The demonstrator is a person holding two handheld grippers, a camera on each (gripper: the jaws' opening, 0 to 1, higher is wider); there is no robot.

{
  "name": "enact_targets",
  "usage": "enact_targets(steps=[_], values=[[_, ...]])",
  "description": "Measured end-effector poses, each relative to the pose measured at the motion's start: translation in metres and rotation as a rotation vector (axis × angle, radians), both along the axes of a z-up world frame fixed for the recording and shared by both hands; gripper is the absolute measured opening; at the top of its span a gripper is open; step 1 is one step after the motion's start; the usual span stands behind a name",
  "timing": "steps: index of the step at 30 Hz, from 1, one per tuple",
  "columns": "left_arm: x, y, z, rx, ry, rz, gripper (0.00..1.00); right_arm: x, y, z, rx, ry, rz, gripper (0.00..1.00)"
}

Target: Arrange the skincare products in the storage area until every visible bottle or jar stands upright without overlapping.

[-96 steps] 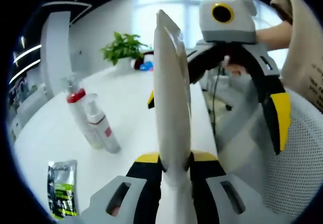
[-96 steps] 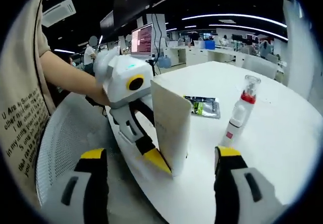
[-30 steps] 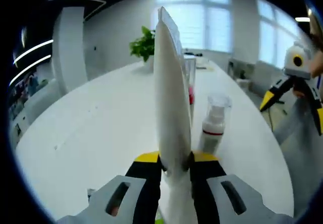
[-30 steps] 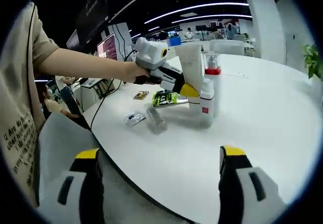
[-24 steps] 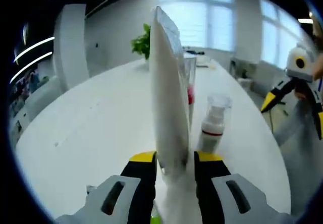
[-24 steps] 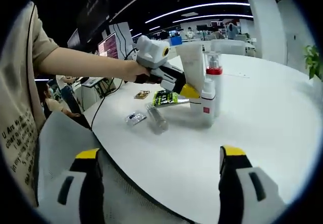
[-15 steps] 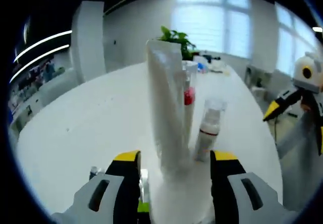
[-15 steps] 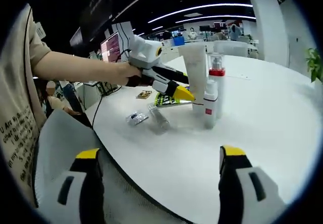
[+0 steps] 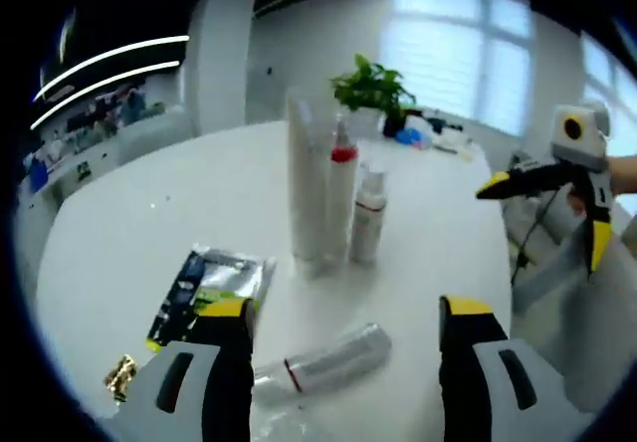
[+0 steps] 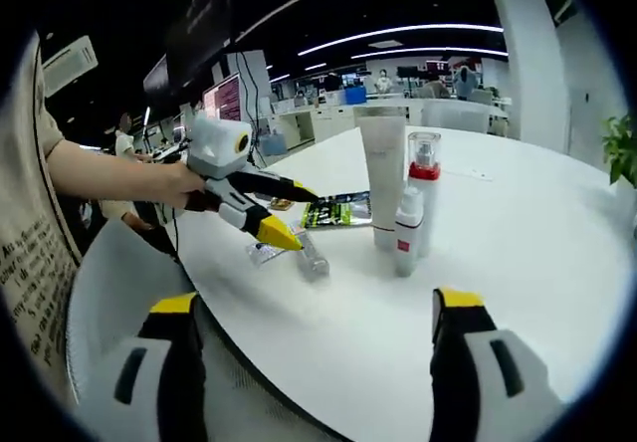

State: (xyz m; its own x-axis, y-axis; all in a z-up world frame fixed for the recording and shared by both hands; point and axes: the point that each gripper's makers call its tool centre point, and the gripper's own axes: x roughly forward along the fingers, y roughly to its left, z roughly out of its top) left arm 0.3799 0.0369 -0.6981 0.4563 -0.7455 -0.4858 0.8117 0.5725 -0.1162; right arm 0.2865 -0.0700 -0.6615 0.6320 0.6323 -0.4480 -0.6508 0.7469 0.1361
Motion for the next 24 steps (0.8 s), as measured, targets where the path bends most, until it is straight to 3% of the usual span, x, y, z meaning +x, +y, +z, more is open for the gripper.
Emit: enact_targets(steps=[16,24], values=[[-0.075,0.027,0.039,-0.050,0.017,0.122,0.88,-0.011,0.011,0.031,0.117,-0.043,-0.106,0.95],[-0.095,0.047,0.050,-0.058,0.002,0.214,0.90,-0.013,0.017,0.042,0.166,-0.090,-0.164,0.96]])
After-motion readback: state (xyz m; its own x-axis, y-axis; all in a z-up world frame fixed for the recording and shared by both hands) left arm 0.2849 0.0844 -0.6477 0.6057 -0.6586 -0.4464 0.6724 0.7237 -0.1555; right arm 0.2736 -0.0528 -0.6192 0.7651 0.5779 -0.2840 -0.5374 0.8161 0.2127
